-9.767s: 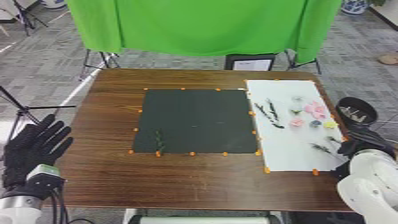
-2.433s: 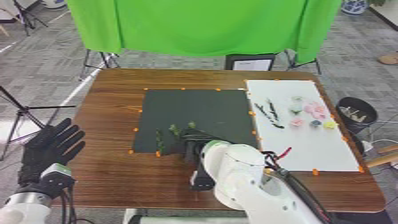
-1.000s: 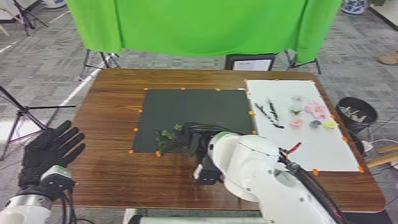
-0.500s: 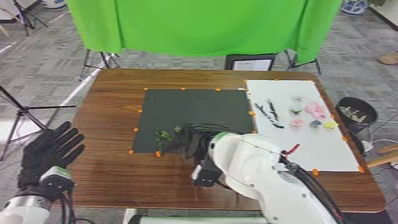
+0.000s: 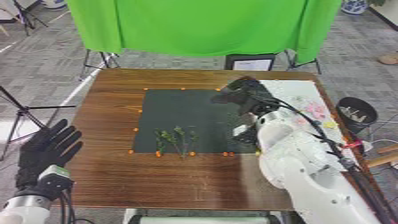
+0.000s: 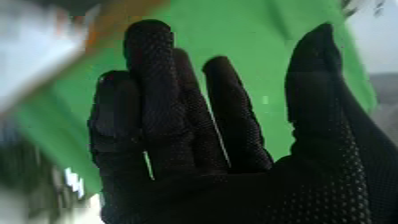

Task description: Arrange flowers

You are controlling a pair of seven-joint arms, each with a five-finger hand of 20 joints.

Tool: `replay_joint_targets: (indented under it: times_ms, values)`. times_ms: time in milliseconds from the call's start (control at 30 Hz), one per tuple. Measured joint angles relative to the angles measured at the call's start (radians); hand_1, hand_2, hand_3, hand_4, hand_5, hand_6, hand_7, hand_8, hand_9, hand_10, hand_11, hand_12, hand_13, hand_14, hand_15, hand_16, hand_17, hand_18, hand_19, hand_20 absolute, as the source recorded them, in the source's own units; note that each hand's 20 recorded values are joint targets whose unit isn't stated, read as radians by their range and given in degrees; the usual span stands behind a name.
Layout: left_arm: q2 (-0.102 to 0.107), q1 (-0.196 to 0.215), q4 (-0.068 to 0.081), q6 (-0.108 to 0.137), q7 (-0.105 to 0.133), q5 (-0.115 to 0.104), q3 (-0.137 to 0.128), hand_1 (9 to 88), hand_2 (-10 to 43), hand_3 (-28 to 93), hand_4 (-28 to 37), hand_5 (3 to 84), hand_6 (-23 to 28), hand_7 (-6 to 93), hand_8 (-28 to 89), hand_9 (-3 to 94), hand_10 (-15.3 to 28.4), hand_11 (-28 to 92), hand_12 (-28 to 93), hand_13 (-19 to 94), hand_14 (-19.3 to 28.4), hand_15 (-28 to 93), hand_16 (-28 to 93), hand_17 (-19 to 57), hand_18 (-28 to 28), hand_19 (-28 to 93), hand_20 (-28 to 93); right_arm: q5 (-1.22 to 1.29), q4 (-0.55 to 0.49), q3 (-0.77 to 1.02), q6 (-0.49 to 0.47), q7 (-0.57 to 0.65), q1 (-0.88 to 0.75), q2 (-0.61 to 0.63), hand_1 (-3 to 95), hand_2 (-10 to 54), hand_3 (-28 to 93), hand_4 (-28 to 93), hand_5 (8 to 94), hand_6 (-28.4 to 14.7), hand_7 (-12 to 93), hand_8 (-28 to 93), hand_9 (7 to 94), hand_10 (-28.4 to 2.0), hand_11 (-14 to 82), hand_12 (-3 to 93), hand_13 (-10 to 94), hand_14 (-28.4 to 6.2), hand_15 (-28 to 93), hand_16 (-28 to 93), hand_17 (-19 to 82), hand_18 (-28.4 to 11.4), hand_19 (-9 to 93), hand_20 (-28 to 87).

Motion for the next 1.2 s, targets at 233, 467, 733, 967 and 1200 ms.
replay_joint_targets:
  times_ms: [233, 467, 733, 967, 1200]
  values:
    - [0.000, 0.002, -0.009, 0.000, 0.008, 0.000, -0.005, 26.5, 11.6, 75, -26.3, 40.5, 10.4, 13.1, -8, 33.1, 17.0, 20, 13, 21, 16.8, 35, -6, -8.6, 16.3, 38, 9, -0.077, 0.039, 0.102, -0.116, 0.196, -0.023, 0.129, 30.4, -9.5, 71, -27, 53.8, -12.9, 7, -9, 54.4, -21.3, 11.3, 13.9, 68, -13.9, 57, 20, 39, -23.4, 89, 24]
    - [-0.004, 0.001, -0.010, 0.002, 0.006, -0.001, -0.007, 26.6, 11.7, 75, -26.4, 40.5, 10.4, 13.1, -8, 33.2, 17.1, 20, 13, 21, 16.8, 35, -6, -8.6, 16.3, 38, 9, -0.039, 0.181, 0.030, -0.150, 0.249, 0.044, 0.129, 32.4, -9.5, 61, -28, 53.2, -14.1, 6, -9, 53.3, -21.8, 10.0, 13.5, 69, -13.2, 61, 21, 41, -24.0, 91, 23]
    - [-0.004, -0.018, -0.003, 0.001, 0.001, -0.002, 0.013, 26.6, 11.7, 75, -26.5, 40.7, 10.5, 13.2, -8, 33.2, 17.1, 20, 13, 21, 16.8, 35, -6, -8.6, 16.3, 38, 9, -0.037, 0.267, -0.051, -0.142, 0.230, 0.125, 0.081, 33.8, -9.5, 60, -28, 53.2, -13.9, 6, -9, 53.2, -21.6, 10.0, 13.5, 69, -12.9, 62, 21, 41, -23.9, 91, 23]
    - [-0.003, -0.025, 0.000, 0.001, -0.012, -0.001, 0.016, 26.7, 11.7, 75, -26.5, 40.7, 10.5, 13.2, -8, 33.3, 17.0, 20, 13, 21, 16.8, 35, -6, -8.7, 16.3, 38, 9, -0.036, 0.333, -0.070, -0.146, 0.239, 0.155, 0.062, 36.6, -9.5, 62, -28, 53.0, -14.1, 6, -10, 53.4, -21.9, 10.3, 13.5, 69, -12.6, 61, 20, 42, -23.5, 91, 22]
    - [0.004, -0.023, 0.001, 0.001, -0.009, -0.005, 0.015, 26.7, 11.8, 75, -26.5, 40.8, 10.5, 13.1, -8, 33.3, 17.1, 20, 13, 21, 16.8, 35, -6, -8.6, 16.3, 38, 9, -0.032, 0.388, -0.070, -0.131, 0.253, 0.154, 0.051, 44.6, -9.5, 68, -28, 63.7, -7.3, 14, -12, 65.9, -16.9, 15.3, 15.0, 75, -10.1, 58, 20, 44, -22.2, 92, 24]
